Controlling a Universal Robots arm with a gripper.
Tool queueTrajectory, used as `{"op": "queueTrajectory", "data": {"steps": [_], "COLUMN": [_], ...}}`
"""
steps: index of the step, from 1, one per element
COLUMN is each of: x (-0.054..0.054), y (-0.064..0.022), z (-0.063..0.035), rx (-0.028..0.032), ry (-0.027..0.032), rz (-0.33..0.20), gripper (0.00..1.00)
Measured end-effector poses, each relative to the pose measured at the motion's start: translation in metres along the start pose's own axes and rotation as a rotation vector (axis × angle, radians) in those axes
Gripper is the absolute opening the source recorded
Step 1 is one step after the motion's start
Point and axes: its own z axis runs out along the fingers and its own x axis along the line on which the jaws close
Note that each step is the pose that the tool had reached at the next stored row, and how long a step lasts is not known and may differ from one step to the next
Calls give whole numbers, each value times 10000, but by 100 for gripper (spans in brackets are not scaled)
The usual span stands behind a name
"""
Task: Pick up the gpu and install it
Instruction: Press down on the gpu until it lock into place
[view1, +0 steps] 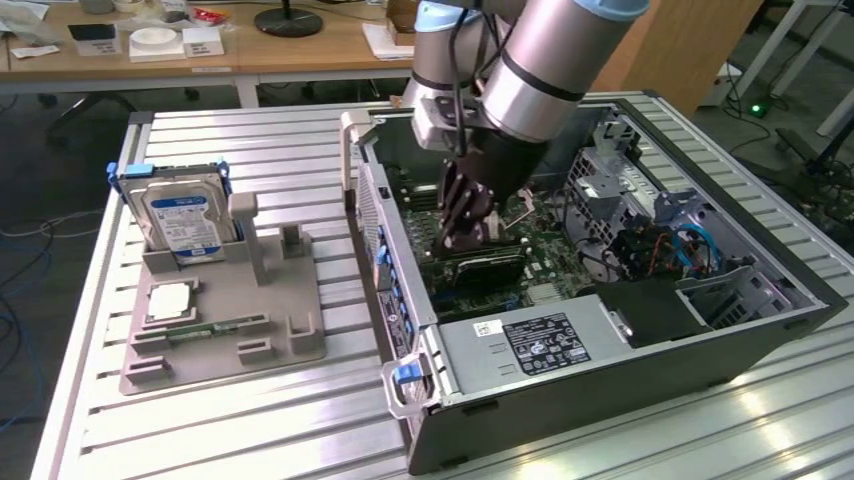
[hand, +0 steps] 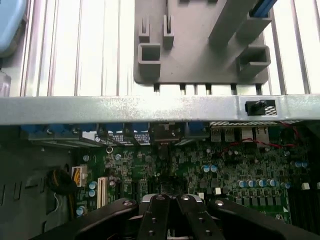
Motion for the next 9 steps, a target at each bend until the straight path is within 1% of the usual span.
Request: {"op": "queueTrajectory", "data": {"steps": [2,5,9], "x": [-2,-4,-6], "y": [-22,-65,-123], "z": [-21,-38,-55], "rx": [-269,-692,-1336], "ry": [9,22,43], "rz": [12,29,56], "gripper": [11,11,11]}}
